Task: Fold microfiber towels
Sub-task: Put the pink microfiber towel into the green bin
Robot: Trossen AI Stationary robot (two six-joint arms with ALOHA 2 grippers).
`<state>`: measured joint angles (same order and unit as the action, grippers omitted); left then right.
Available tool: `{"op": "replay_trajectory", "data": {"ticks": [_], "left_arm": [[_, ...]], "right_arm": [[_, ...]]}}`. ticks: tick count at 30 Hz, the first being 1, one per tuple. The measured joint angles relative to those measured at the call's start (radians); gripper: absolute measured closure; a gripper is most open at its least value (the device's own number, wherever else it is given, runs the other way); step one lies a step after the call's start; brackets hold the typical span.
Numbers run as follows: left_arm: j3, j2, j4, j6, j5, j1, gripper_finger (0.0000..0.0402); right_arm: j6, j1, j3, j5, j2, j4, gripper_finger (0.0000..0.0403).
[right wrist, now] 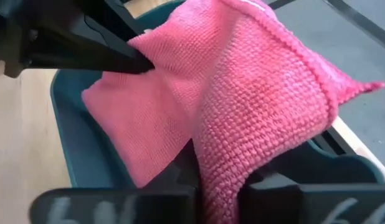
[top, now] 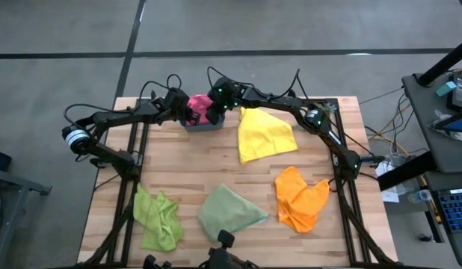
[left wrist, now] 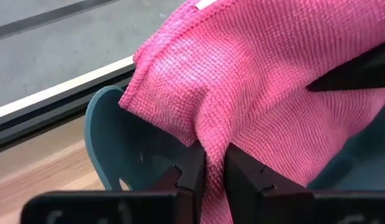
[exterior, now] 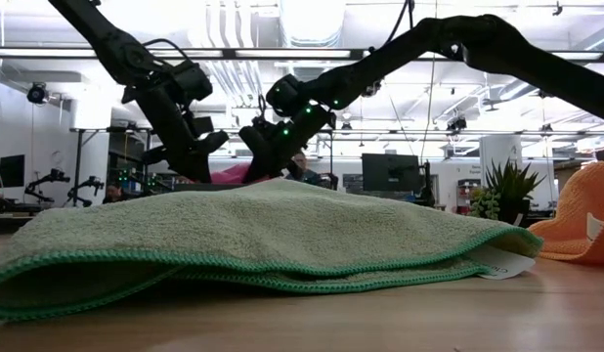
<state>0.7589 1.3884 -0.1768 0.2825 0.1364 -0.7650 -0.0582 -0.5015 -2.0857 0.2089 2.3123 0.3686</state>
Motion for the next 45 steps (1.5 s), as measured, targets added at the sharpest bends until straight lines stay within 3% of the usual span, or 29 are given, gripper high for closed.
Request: {"op": "replay_trajectory", "data": {"ticks": [5, 11, 19, 26, 36, 40, 45], "left_arm": [[0.0, 0.0, -0.007, 0.0, 0.001, -0.001, 0.0357], [0.0, -0.001, -0.004, 0.0, 0.0, -0.001, 0.0298], [0.0, -0.003, -0.028, 0.0, 0.007, -0.001, 0.0221], [0.0, -0.057, -0.014, -0.071, 0.015, 0.0, 0.0208], [0.014, -0.159, -0.019, -0.195, 0.003, 0.022, 0.0208], [0.055, -0.161, -0.03, -0.262, -0.047, 0.052, 0.0209], [0.141, -0.128, -0.105, -0.324, -0.055, 0.075, 0.0241]], "right_arm": [[0.0, -0.001, 0.0, -0.004, 0.0, 0.005, 0.0318], [0.008, -0.003, 0.0, -0.004, 0.0, 0.004, 0.0256], [0.025, -0.01, -0.02, -0.007, 0.0, 0.059, 0.0225], [0.101, -0.016, -0.1, -0.104, -0.004, 0.182, 0.0239], [0.209, -0.016, -0.151, -0.105, -0.067, 0.309, 0.0306], [0.251, -0.016, -0.151, -0.105, -0.104, 0.375, 0.0335], [0.28, -0.017, -0.15, -0.105, -0.139, 0.465, 0.0364]]}}
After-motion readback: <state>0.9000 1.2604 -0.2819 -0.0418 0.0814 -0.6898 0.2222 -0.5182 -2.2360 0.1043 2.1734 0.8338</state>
